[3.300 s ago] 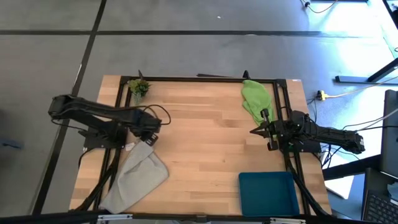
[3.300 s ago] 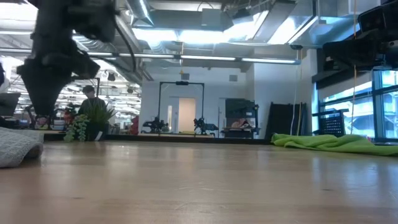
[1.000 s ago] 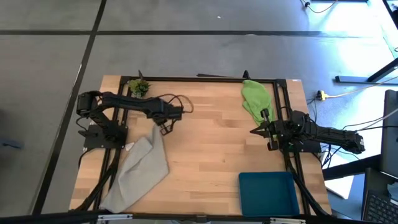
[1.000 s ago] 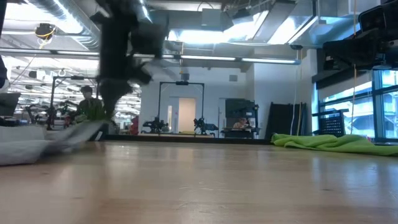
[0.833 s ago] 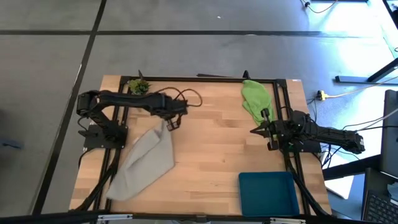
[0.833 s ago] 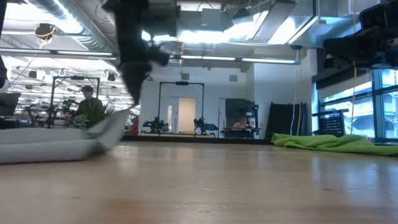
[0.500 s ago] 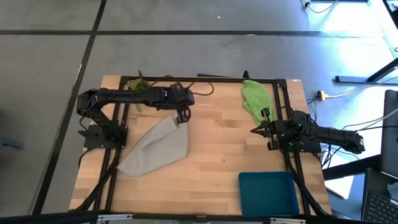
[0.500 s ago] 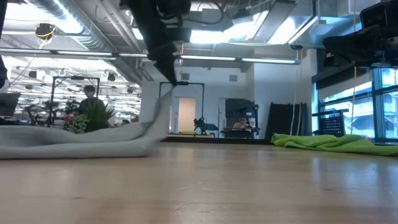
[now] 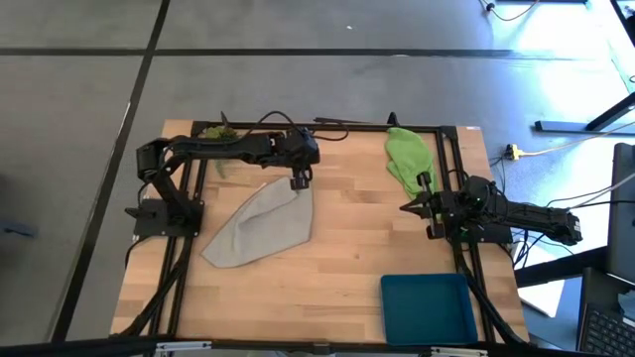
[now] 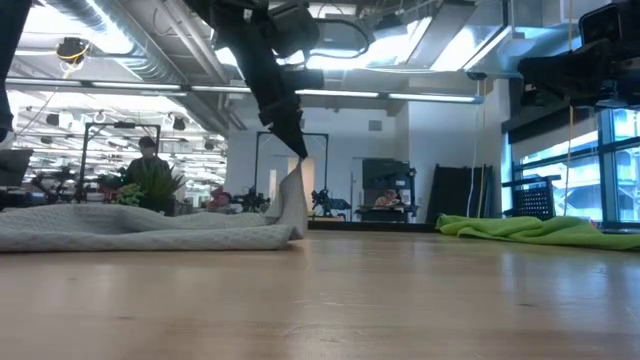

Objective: Roll microfiber towels into tight, uniform cylinder then place into a basket
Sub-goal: Fold the gray towel

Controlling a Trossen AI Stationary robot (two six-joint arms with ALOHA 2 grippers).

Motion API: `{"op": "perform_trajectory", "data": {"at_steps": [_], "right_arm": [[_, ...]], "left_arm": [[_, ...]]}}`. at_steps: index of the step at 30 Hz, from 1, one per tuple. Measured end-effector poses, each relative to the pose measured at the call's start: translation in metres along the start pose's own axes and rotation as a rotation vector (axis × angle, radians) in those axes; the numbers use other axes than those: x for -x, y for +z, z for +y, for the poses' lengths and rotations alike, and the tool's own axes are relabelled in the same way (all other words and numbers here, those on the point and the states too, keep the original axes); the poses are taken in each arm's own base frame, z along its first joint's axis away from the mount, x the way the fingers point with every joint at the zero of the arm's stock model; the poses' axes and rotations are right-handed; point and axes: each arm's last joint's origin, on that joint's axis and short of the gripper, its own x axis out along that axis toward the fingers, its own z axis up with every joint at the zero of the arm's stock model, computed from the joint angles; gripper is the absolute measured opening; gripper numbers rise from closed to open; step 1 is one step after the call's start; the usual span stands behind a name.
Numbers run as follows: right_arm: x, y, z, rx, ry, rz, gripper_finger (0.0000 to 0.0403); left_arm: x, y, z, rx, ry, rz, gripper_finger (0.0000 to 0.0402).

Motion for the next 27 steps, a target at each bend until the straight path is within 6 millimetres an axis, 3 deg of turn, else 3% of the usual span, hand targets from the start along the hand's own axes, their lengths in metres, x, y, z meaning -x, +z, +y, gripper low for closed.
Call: {"op": "perform_trajectory", "data": {"at_steps": [15, 18, 23, 27], "right_arm": [[0.000, -0.001, 0.000, -0.003, -0.006, 0.008, 0.0008], [0.000, -0.001, 0.000, -0.003, -0.006, 0.008, 0.0008], [0.000, -0.001, 0.000, -0.004, -0.007, 0.010, 0.0008], [0.000, -0.001, 0.000, -0.007, -0.006, 0.012, 0.0008]], "left_arm": [[0.004, 0.002, 0.002, 0.012, 0.038, -0.017, 0.0082], [0.010, -0.007, 0.003, 0.040, 0.041, 0.073, 0.0081], [0.013, -0.034, 0.007, 0.098, -0.097, 0.299, 0.0072], [0.009, -0.049, 0.019, 0.260, -0.216, 0.379, 0.0063]]}}
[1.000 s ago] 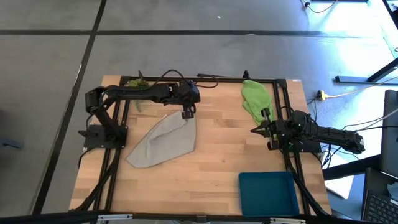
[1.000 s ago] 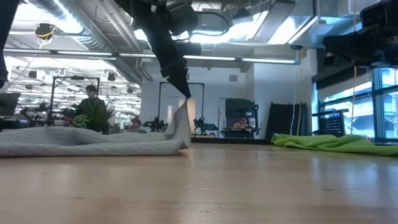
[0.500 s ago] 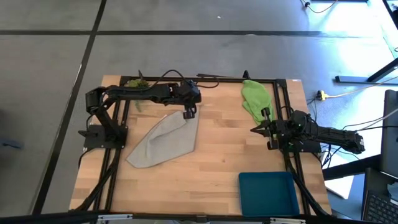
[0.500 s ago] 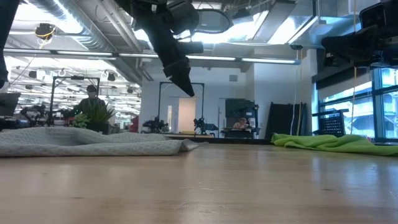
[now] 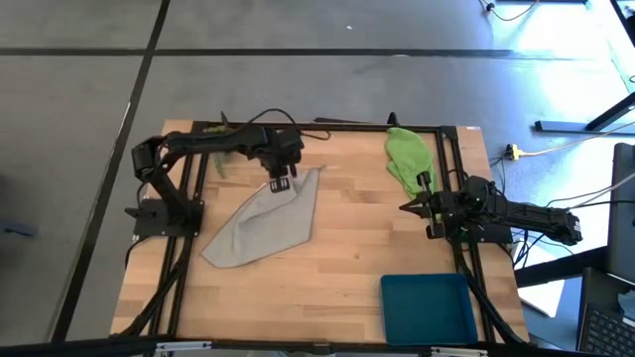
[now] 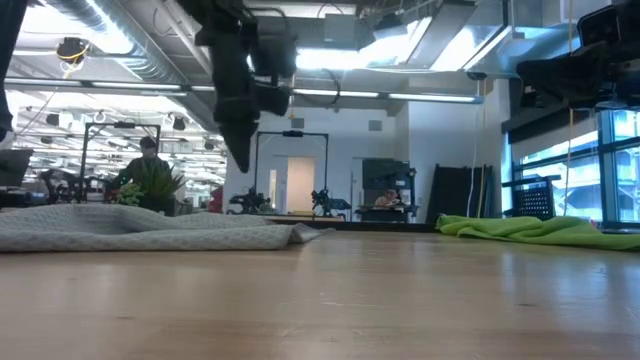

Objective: Roll microfiber towels into tight, uniform cylinder then place into a basket
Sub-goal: Fold the gray towel

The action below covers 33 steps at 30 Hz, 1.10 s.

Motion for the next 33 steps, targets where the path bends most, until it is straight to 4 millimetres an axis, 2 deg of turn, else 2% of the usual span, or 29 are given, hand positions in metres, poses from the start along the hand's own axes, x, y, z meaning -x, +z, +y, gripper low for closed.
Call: {"op": "perform_trajectory", "data": {"at_steps": [6, 10, 16, 21, 28, 33], "right_arm": [[0.000, 0.000, 0.000, -0.001, 0.000, 0.001, 0.0008], [0.000, 0.000, 0.000, -0.001, 0.000, 0.001, 0.0008], [0.000, 0.000, 0.000, -0.001, 0.000, 0.000, 0.0008], [0.000, 0.000, -0.001, 0.000, -0.018, 0.000, 0.0008], [0.000, 0.000, -0.001, 0.000, -0.021, 0.000, 0.0008], [0.000, 0.000, -0.001, 0.000, -0.021, 0.000, 0.0008]], "left_arm": [[-0.002, -0.005, 0.025, 0.156, -0.095, 0.002, 0.0050], [-0.013, -0.011, 0.035, 0.207, -0.152, -0.004, 0.0046], [-0.029, -0.016, 0.021, 0.074, -0.164, -0.021, 0.0050], [-0.032, -0.015, 0.005, -0.052, -0.166, -0.018, 0.0051], [-0.032, -0.013, -0.003, -0.074, -0.038, -0.011, 0.0086], [-0.037, -0.013, 0.000, 0.032, -0.030, 0.015, 0.0096]]}}
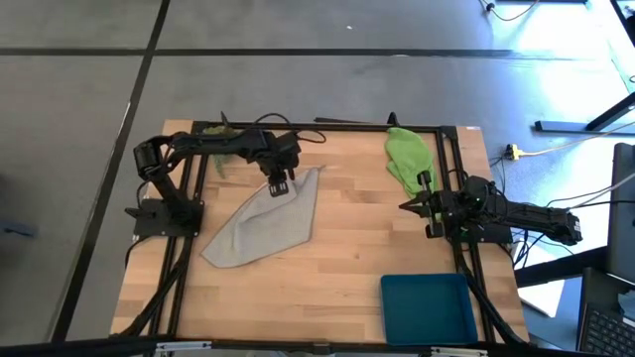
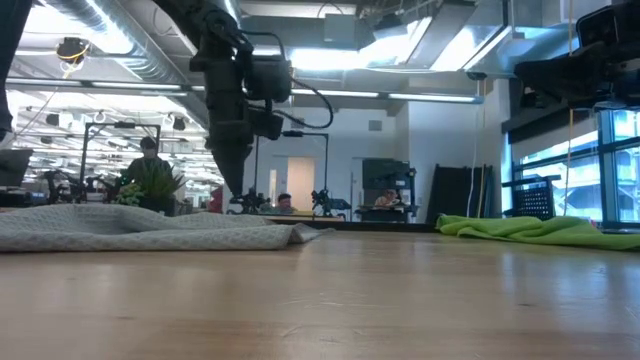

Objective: Roll microfiber towels into tight, uniform cylinder then place into a basket
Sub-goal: Fold the gray towel

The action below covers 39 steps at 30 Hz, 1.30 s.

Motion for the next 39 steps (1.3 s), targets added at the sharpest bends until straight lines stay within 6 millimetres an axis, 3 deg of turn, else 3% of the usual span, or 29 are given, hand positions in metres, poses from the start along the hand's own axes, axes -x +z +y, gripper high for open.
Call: {"op": "perform_trajectory", "data": {"at_steps": [10, 23, 35, 39], "right_arm": [[0.000, 0.000, 0.000, -0.002, -0.001, -0.002, 0.0008], [0.000, 0.000, 0.000, -0.003, -0.012, 0.002, 0.0008], [0.000, 0.000, 0.000, -0.004, -0.012, 0.003, 0.0008], [0.000, 0.000, 0.000, -0.004, -0.012, 0.003, 0.0008]], "left_arm": [[-0.030, 0.001, 0.012, 0.048, -0.054, 0.080, 0.0088], [-0.034, 0.004, 0.015, 0.048, -0.024, 0.059, 0.0088], [-0.054, 0.004, 0.015, -0.019, -0.042, 0.116, 0.0087], [-0.053, 0.004, 0.014, -0.034, -0.038, 0.113, 0.0066]]}}
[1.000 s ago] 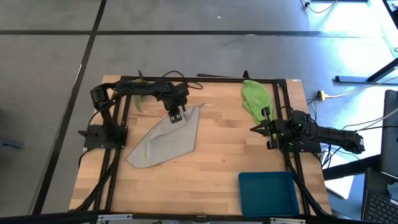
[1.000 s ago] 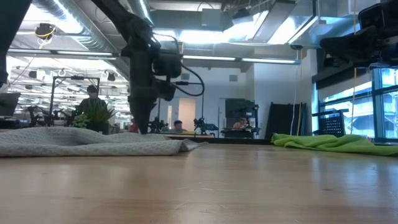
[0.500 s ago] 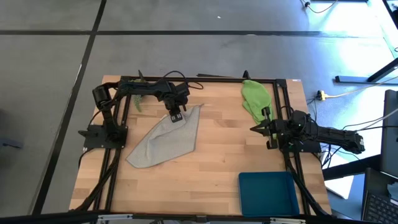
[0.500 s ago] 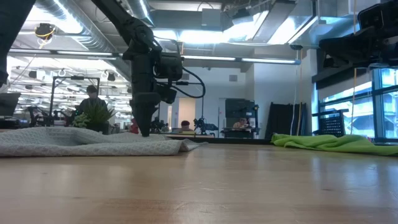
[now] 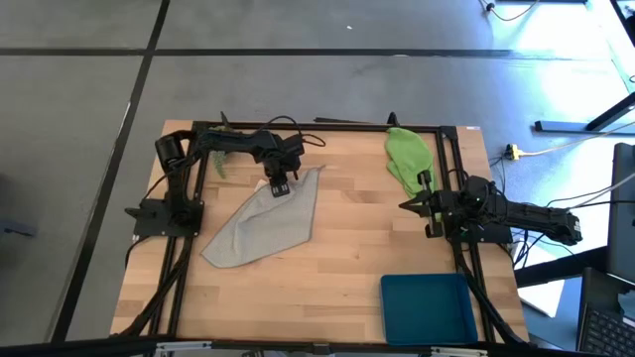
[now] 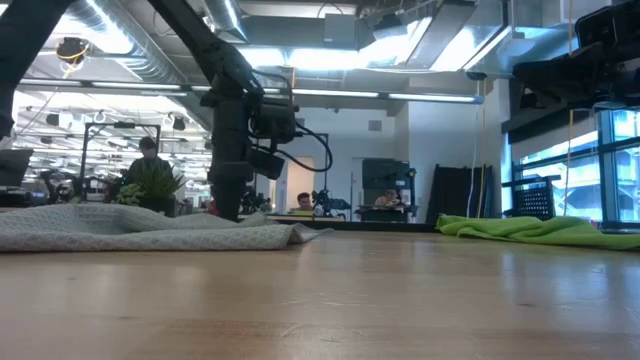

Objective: Roll microfiber towels into tight, uniform cylinder then place into a basket
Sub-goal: Fold the gray towel

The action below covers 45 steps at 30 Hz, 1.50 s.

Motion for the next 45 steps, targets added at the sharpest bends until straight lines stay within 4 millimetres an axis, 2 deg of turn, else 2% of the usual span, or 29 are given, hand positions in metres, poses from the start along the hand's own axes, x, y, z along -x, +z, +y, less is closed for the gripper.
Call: {"op": "perform_trajectory", "data": {"at_steps": [5, 8, 12, 19, 25, 32, 35, 40, 45], "right_arm": [[0.000, 0.000, 0.000, 0.000, 0.000, 0.000, 0.0008], [0.000, 0.000, 0.000, 0.000, 0.000, 0.000, 0.0008], [0.000, 0.000, 0.000, 0.000, 0.000, 0.000, 0.0008], [0.000, 0.000, 0.000, 0.000, -0.001, 0.000, 0.0008], [0.000, 0.000, -0.001, 0.001, -0.038, 0.006, 0.0008], [0.000, -0.002, -0.004, -0.003, -0.123, 0.035, 0.0008], [-0.001, 0.005, -0.006, -0.005, -0.163, 0.057, 0.0008], [-0.010, 0.017, -0.014, -0.020, -0.231, 0.162, 0.0008], [-0.032, 0.023, -0.024, -0.053, -0.252, 0.312, 0.0008]], "left_arm": [[0.002, 0.001, 0.000, -0.021, 0.028, -0.004, 0.0007], [0.008, 0.007, -0.002, -0.037, 0.057, -0.026, 0.0003], [0.026, 0.011, -0.006, -0.051, 0.069, -0.086, 0.0001], [0.061, 0.005, -0.012, -0.065, 0.108, -0.149, 0.0000], [0.090, -0.009, -0.023, -0.063, 0.235, -0.159, 0.0000], [0.131, -0.036, -0.036, 0.031, 0.323, -0.204, 0.0000], [0.145, -0.049, -0.042, 0.067, 0.369, -0.221, 0.0000], [0.158, -0.064, -0.049, 0.108, 0.370, -0.217, 0.0000], [0.161, -0.071, -0.055, 0.117, 0.364, -0.203, 0.0000]]}}
